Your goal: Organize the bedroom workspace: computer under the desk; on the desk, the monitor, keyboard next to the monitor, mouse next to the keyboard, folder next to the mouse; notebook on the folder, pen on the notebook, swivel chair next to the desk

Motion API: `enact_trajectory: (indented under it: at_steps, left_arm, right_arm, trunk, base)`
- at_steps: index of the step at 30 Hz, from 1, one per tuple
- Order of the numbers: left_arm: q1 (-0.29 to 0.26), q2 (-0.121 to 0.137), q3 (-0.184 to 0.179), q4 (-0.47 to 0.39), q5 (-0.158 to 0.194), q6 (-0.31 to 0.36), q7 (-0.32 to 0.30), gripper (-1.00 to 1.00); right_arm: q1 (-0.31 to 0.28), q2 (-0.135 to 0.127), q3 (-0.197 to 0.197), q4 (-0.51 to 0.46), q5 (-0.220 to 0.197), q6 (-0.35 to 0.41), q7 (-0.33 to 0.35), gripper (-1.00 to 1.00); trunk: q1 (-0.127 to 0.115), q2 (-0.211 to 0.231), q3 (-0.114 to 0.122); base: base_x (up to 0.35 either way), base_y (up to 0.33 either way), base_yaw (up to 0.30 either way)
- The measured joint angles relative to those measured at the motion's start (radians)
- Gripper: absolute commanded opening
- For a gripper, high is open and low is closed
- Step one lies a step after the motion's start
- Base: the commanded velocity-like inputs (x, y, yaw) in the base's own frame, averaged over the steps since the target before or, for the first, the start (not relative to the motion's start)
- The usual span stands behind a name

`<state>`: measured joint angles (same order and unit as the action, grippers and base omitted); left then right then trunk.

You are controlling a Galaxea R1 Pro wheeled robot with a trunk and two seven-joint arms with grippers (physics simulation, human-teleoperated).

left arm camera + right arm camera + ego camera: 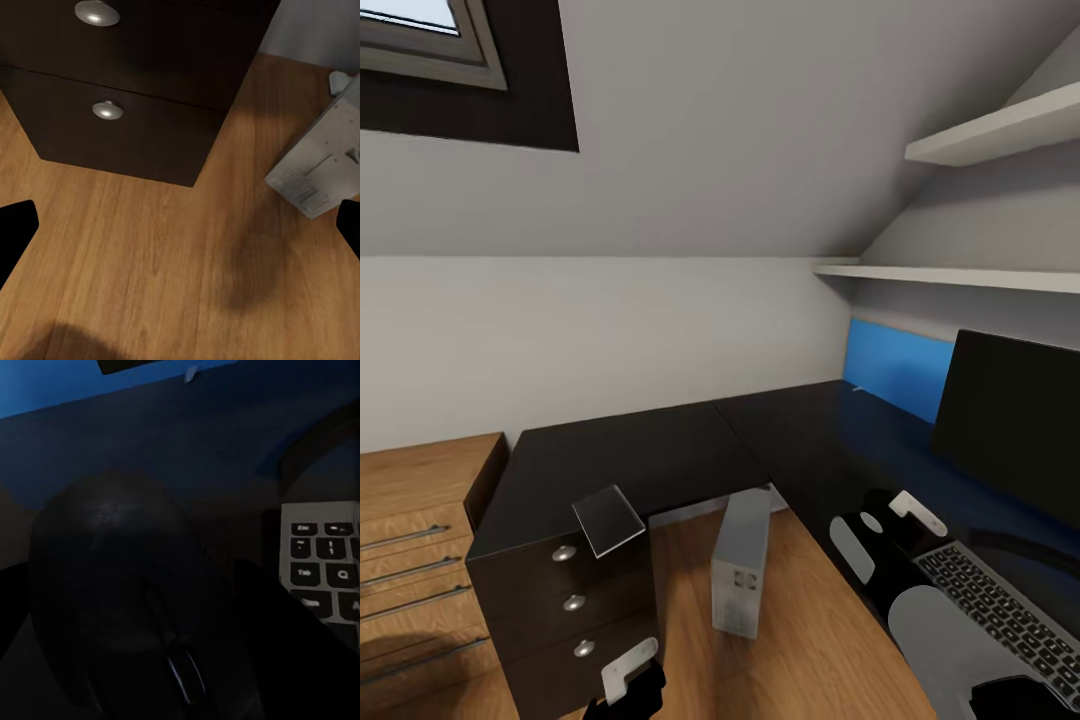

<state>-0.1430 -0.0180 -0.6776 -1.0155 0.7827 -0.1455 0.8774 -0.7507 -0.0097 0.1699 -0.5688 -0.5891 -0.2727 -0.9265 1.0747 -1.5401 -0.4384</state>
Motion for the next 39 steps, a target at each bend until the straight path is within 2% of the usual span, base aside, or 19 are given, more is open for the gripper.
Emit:
enact_trajectory:
  at_steps: [9,11,12,15,17,18,20,35,39]
  left_arm:
    - [0.000,0.000,-0.008,0.000,-0.001,0.001,-0.002,1.00]
    - [0.000,0.000,-0.026,0.000,-0.002,0.001,-0.004,1.00]
    - [0.000,0.001,-0.052,0.000,-0.003,0.001,-0.004,1.00]
    - [0.000,0.002,-0.064,0.000,-0.003,0.001,-0.005,1.00]
    - [0.000,0.002,-0.065,0.000,-0.003,0.001,-0.004,1.00]
    - [0.000,0.001,-0.066,-0.001,-0.003,0.001,-0.002,1.00]
    - [0.000,0.000,-0.066,-0.001,-0.003,0.001,-0.001,1.00]
    - [0.000,0.000,-0.066,-0.033,0.000,-0.001,0.005,1.00]
    - [0.000,0.000,-0.066,-0.033,0.001,-0.001,0.005,1.00]
  right_arm:
    - [0.000,0.000,0.000,0.000,0.000,0.002,0.000,-1.00]
    - [0.000,-0.001,0.000,0.000,-0.001,0.006,0.000,-1.00]
    - [0.000,-0.003,-0.001,0.001,-0.001,0.010,0.001,-1.00]
    - [-0.001,-0.004,-0.002,0.007,-0.001,0.011,0.001,-1.00]
    - [-0.002,-0.004,-0.002,0.026,-0.001,0.009,0.001,-1.00]
    - [-0.005,-0.006,-0.004,0.104,-0.004,-0.001,0.002,-1.00]
    - [-0.006,-0.007,-0.003,0.131,-0.001,-0.005,0.003,-1.00]
    - [-0.008,-0.009,0.000,0.135,0.004,-0.013,0.007,-1.00]
    - [-0.008,-0.010,0.001,0.135,0.006,-0.013,0.009,-1.00]
  trunk:
    - [0.004,-0.007,-0.003]
    - [0.004,-0.007,-0.003]
    - [0.003,-0.007,-0.003]
    - [0.003,-0.007,-0.003]
    - [0.004,-0.007,-0.003]
    - [0.004,-0.007,-0.003]
    - [0.004,-0.007,-0.003]
    - [0.004,-0.007,-0.003]
    - [0.019,-0.035,-0.016]
  base:
    - [0.005,0.000,0.000]
    - [0.208,0.000,0.000]
    - [0.299,0.000,0.000]
    - [0.289,0.000,0.000]
    - [0.125,0.000,0.000]
    - [0.028,0.000,0.000]
    - [0.012,0.000,0.000]
    - [0.001,0.000,0.000]
    - [0.000,0.000,0.000]
